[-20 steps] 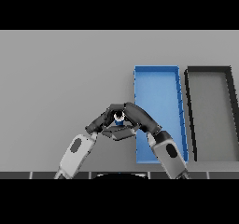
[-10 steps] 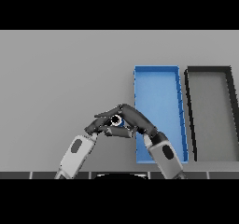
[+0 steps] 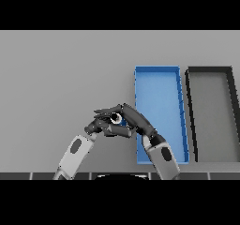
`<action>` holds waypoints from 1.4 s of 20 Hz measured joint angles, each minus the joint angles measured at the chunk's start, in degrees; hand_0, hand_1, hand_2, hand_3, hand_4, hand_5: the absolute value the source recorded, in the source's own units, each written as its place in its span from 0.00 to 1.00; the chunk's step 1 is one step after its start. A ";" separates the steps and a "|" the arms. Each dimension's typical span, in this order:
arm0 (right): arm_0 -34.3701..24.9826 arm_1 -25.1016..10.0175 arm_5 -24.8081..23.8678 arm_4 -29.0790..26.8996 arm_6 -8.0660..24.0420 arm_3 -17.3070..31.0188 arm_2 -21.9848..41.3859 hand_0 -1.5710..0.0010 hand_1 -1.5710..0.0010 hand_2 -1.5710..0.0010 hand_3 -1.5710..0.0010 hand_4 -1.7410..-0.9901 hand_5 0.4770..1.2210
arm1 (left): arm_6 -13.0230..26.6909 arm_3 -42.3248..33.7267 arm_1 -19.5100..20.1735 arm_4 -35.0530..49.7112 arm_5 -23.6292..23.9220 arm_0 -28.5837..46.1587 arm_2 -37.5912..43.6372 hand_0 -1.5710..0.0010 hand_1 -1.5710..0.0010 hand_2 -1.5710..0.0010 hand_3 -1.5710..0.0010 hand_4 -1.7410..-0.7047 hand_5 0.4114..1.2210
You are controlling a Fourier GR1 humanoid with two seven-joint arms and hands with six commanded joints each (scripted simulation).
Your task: Pick up the blue pipe and place it into the blue bin.
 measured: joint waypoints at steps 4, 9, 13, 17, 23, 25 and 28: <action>0.78 0.83 0.64 1.46 -0.08 -0.55 -0.23 0.00 0.00 0.00 0.00 0.32 0.99 | 2.24 0.40 0.40 -0.74 -2.68 0.12 0.29 0.84 0.85 0.86 0.89 0.66 0.62; 1.36 1.86 0.64 4.28 -3.18 -0.60 -0.05 0.00 0.00 0.00 0.00 0.32 1.00 | 6.57 1.30 -0.08 -0.61 -1.73 -0.65 1.21 0.95 0.95 0.95 0.96 0.74 0.28; 0.45 3.38 1.42 4.56 -4.54 0.76 -1.77 0.00 0.00 0.00 0.00 0.32 1.00 | 9.63 2.86 -0.80 -0.44 -1.23 -0.24 1.70 0.98 0.98 0.98 0.98 0.75 0.16; -2.46 5.86 2.83 -0.31 -1.10 -1.83 -5.70 0.00 0.00 0.00 0.00 0.33 1.00 | 11.11 2.85 -0.88 -0.28 -1.03 -0.07 1.78 0.99 0.99 0.99 0.99 0.75 0.11; -15.30 8.68 0.42 -10.91 11.79 -5.84 -16.57 0.00 0.00 0.00 0.00 0.33 1.00 | 11.51 1.97 -0.71 -0.62 -0.68 0.26 1.67 1.00 1.00 1.00 1.00 0.76 0.08; -20.60 5.78 -2.29 -13.45 12.26 -4.44 -20.71 0.00 0.00 0.00 0.00 0.32 1.00 | 11.79 1.58 -0.91 -0.84 -0.73 0.93 1.12 1.00 1.00 1.00 1.00 0.76 0.08; -27.11 0.52 -7.26 -13.91 12.46 -4.37 -27.61 0.00 0.00 0.00 0.00 0.32 1.00 | 10.03 1.60 -0.16 -1.16 -0.49 0.50 1.70 1.00 1.00 1.00 1.00 0.77 0.07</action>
